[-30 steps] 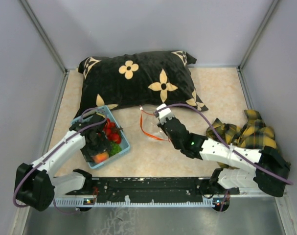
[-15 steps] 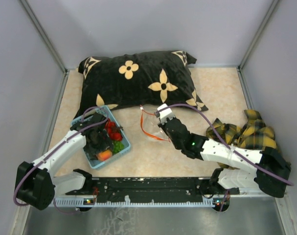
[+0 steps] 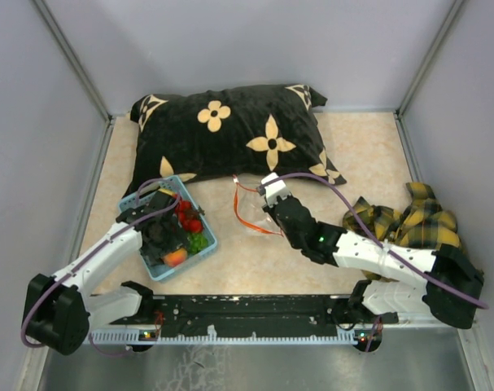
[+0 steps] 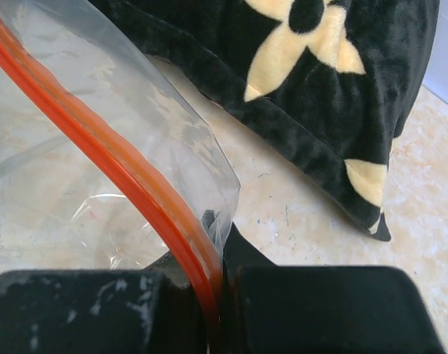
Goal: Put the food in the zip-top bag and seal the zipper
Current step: Pick up the fake fruit from the bin.
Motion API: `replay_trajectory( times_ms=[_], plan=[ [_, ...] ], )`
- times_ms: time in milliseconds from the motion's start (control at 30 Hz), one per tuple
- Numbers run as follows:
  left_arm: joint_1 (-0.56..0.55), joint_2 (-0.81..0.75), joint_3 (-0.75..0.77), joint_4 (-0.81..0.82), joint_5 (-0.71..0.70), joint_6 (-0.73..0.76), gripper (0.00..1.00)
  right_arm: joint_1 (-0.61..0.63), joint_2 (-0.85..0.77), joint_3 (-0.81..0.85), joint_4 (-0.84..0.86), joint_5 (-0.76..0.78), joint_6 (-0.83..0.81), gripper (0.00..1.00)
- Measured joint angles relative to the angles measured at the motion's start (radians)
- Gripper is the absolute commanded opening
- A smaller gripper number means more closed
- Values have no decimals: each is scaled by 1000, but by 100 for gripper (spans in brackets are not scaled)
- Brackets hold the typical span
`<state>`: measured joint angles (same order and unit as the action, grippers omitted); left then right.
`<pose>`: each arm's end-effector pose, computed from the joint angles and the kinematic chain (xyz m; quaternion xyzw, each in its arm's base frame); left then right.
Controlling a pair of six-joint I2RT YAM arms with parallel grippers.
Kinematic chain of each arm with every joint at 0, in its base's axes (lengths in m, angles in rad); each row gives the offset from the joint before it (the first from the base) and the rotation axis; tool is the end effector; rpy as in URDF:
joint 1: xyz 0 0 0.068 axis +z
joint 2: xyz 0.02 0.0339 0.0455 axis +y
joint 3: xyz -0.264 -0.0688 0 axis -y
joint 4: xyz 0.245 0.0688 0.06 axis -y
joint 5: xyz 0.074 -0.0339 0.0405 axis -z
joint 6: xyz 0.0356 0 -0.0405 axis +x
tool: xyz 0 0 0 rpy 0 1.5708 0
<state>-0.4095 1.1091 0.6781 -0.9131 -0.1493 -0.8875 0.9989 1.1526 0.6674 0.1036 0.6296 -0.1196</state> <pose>0.1623 -0.0647 0.1956 -0.2428 0.9607 -0.0091 0.1346 0.1545 0.2013 0.2553 -0.2709 0.7597 -0.0054 0.5912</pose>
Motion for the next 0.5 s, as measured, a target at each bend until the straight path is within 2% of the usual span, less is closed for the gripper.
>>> replay_trajectory(
  times_ms=[167, 267, 500],
  plan=[
    [0, -8, -51, 58, -7, -11, 87, 0, 4, 1, -1, -4, 0, 2],
    [0, -8, -61, 76, -9, -14, 85, 0, 4, 2, -4, -7, 0, 2],
    [0, -51, -60, 75, -14, -15, 68, 0, 4, 5, -31, -7, 7, 2]
  ],
)
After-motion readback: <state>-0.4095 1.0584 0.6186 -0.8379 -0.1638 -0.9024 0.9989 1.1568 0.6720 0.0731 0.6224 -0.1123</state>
